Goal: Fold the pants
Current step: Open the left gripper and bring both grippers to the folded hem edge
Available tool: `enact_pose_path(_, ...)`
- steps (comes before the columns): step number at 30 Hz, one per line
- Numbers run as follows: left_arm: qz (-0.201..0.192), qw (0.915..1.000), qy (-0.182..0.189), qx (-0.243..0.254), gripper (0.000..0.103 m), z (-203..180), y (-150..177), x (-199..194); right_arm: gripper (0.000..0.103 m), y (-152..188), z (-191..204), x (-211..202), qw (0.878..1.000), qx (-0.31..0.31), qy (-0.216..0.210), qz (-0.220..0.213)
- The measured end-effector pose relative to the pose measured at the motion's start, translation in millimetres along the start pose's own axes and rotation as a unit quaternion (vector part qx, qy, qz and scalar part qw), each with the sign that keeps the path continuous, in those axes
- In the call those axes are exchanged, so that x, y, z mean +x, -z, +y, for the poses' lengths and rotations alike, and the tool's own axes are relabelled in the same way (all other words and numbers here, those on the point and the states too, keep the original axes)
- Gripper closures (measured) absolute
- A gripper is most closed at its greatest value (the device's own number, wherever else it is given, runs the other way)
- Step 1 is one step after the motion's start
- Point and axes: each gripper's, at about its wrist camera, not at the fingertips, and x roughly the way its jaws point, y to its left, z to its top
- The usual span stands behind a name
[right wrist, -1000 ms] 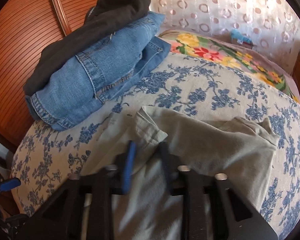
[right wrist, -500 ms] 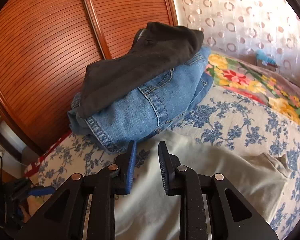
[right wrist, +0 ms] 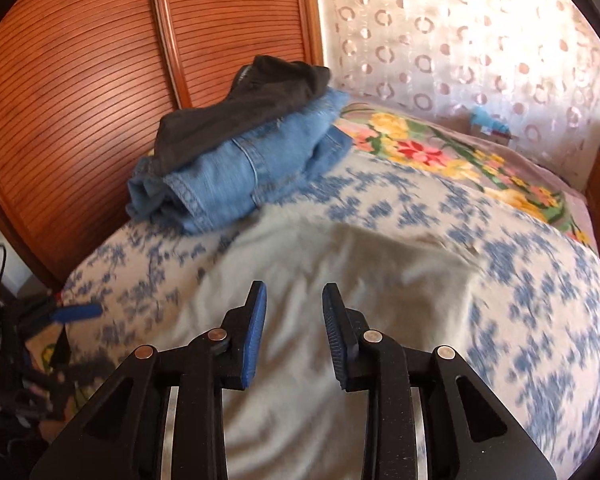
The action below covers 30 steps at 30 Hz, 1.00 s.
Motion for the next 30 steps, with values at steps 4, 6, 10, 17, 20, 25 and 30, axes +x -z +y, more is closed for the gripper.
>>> enact_pose_path(4,0.000,1.0000,0.007,0.002,0.038,-6.3,-0.5,1.3,0.075,26.2,-5.2,-17.9,1.000,0.013,0.018,-0.004)
enact_pose_path(6,0.003,0.9999,0.009,0.005,0.038,-9.4,0.6,2.9,0.075,37.7,-5.9,-26.1,1.000,0.017,0.022,-0.006)
enact_pose_path(10,0.010,0.9998,0.015,0.008,0.038,-15.0,2.9,6.8,0.075,64.1,-3.9,-45.7,0.999,0.018,0.036,-0.006)
enact_pose_path(17,0.018,0.9995,0.021,0.013,0.038,-23.3,5.7,8.5,0.075,100.1,-3.6,-74.4,0.998,0.028,0.062,-0.001)
enact_pose_path(20,0.018,0.9995,0.023,0.015,0.038,-25.7,6.8,6.9,0.074,111.6,-3.1,-83.6,0.997,0.035,0.069,-0.001)
enact_pose_path(25,0.020,0.9994,0.024,0.014,0.038,-26.4,8.5,5.2,0.072,126.8,4.4,-90.1,0.997,0.029,0.078,0.004)
enact_pose_path(30,0.023,0.9994,0.024,0.014,0.038,-26.5,9.4,5.4,0.065,135.2,9.9,-88.5,0.996,0.027,0.082,0.012)
